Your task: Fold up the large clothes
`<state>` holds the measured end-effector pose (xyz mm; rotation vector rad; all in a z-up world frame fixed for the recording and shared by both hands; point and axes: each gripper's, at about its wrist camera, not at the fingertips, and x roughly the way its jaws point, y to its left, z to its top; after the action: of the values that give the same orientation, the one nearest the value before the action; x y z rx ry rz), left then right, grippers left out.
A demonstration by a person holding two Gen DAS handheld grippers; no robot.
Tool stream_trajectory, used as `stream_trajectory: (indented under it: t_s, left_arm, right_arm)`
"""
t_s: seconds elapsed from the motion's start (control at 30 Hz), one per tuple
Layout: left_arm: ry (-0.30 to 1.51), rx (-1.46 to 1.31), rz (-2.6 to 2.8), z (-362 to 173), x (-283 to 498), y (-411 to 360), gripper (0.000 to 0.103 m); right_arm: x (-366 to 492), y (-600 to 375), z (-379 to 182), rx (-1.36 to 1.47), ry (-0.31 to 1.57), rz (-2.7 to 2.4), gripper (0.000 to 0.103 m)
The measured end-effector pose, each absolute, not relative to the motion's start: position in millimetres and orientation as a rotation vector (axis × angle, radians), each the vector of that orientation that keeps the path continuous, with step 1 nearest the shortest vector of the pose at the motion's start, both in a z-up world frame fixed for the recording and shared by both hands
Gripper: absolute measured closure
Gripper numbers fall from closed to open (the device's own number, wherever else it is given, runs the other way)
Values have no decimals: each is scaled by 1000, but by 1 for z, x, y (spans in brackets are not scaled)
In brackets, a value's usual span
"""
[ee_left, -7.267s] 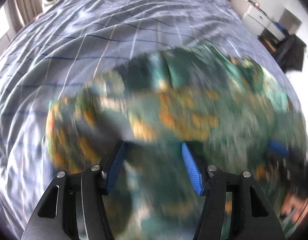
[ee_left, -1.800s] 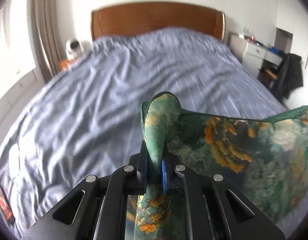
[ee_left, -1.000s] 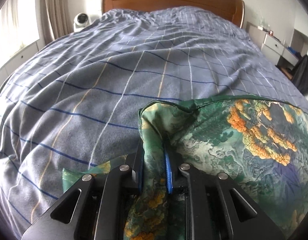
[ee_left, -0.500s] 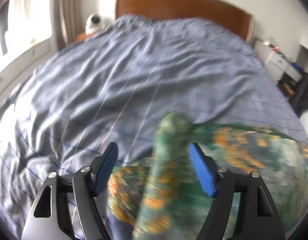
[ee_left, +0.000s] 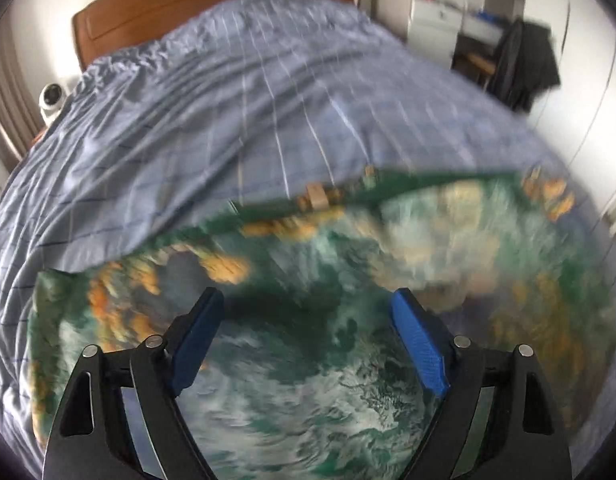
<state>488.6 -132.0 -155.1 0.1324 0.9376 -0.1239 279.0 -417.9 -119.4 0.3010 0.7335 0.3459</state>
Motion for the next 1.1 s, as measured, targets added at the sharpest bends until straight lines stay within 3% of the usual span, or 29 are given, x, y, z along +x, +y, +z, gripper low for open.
stream_trajectory:
  t_s: [0.67,0.87,1.1]
  left_arm:
    - [839,238,-201,-162,325,-157,15]
    - [848,208,-277,-142,303,-156,14]
    - [834,161,-267,-120,294,-141,15]
  right_arm:
    - [195,-433,-164,368,840,225,17]
    - [213,-453,-160,488,810,204,15]
    - [284,-485,-203,798,859,134,11]
